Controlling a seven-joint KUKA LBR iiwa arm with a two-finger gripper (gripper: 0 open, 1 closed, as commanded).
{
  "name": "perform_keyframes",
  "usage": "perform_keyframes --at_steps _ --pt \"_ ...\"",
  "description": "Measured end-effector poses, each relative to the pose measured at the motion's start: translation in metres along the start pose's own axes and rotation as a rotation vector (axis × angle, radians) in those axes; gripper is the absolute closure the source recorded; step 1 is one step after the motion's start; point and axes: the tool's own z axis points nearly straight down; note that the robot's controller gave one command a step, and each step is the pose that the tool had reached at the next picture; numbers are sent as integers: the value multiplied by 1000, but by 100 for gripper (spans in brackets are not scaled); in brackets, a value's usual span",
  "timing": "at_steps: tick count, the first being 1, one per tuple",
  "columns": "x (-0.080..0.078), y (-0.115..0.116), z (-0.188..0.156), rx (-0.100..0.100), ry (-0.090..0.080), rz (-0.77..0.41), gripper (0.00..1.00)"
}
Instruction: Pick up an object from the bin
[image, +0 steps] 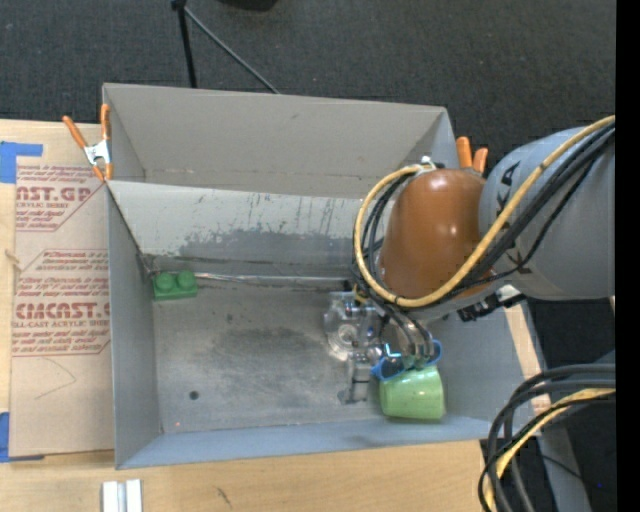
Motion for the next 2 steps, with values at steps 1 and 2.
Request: perform_keyframes --at_steps 1,2 --pt "-24 -65 44 2 -5 -83 0" --pt "-76 -131 80 4 -9 -457 0"
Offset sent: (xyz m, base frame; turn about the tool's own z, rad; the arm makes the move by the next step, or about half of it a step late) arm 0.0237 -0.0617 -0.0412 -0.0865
